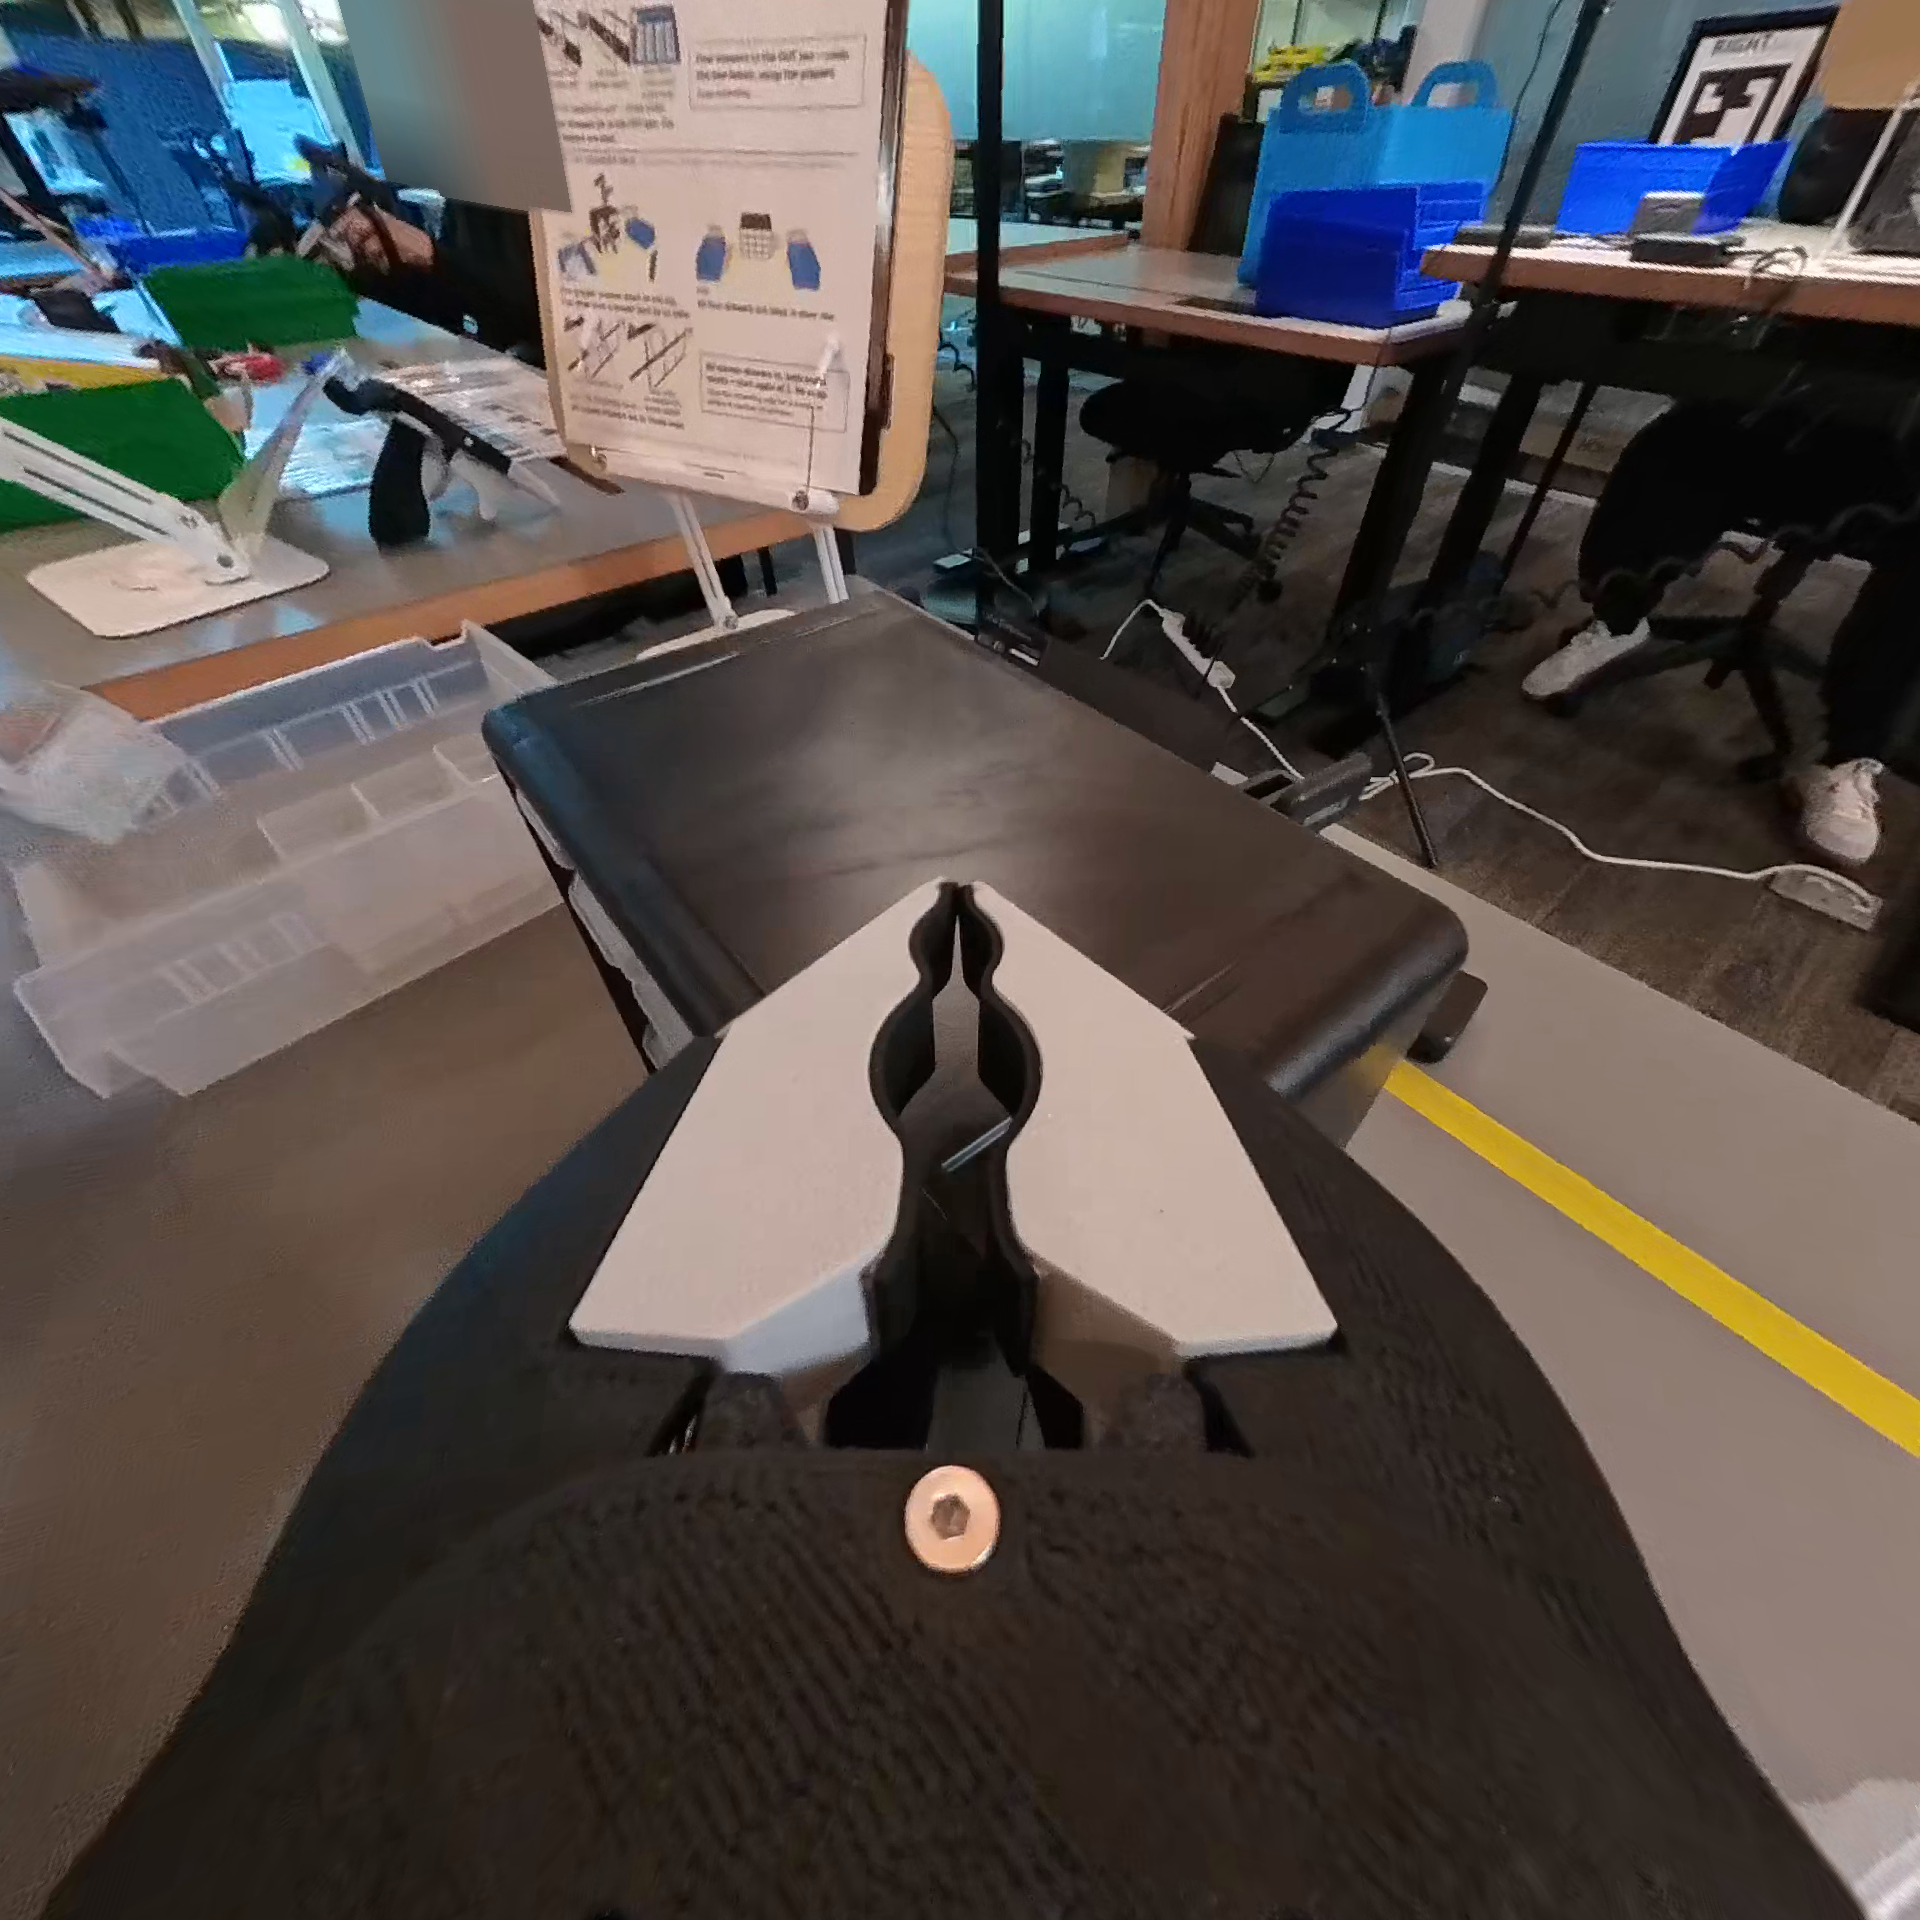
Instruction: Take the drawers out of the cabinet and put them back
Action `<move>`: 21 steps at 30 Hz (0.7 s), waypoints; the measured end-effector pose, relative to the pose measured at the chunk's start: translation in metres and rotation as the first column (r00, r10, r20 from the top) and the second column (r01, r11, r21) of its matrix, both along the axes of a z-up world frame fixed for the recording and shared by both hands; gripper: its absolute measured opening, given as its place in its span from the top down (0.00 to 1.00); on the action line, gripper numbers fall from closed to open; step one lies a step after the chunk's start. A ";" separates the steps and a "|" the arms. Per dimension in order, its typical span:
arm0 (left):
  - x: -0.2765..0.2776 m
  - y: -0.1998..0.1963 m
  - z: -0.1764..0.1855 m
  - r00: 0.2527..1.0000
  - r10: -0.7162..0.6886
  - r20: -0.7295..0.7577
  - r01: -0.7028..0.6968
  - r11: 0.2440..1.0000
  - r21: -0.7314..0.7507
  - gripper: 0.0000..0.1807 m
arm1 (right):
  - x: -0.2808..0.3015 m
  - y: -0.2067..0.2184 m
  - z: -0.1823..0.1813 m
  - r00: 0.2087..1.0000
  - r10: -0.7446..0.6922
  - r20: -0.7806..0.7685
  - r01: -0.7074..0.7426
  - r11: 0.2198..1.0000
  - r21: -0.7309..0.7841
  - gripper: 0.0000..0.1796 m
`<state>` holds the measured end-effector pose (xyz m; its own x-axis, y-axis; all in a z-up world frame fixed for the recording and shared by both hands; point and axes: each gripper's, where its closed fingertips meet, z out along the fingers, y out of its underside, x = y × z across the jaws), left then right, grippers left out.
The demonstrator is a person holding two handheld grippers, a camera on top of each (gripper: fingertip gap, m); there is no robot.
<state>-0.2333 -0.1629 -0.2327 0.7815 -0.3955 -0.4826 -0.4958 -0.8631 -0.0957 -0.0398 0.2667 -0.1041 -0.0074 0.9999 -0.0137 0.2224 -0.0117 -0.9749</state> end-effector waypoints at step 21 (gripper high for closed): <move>0.177 0.168 -0.107 0.694 -0.666 0.274 0.716 0.678 -0.164 0.96 | -0.011 -0.009 0.012 0.985 0.100 -0.137 -0.111 0.991 -0.079 1.00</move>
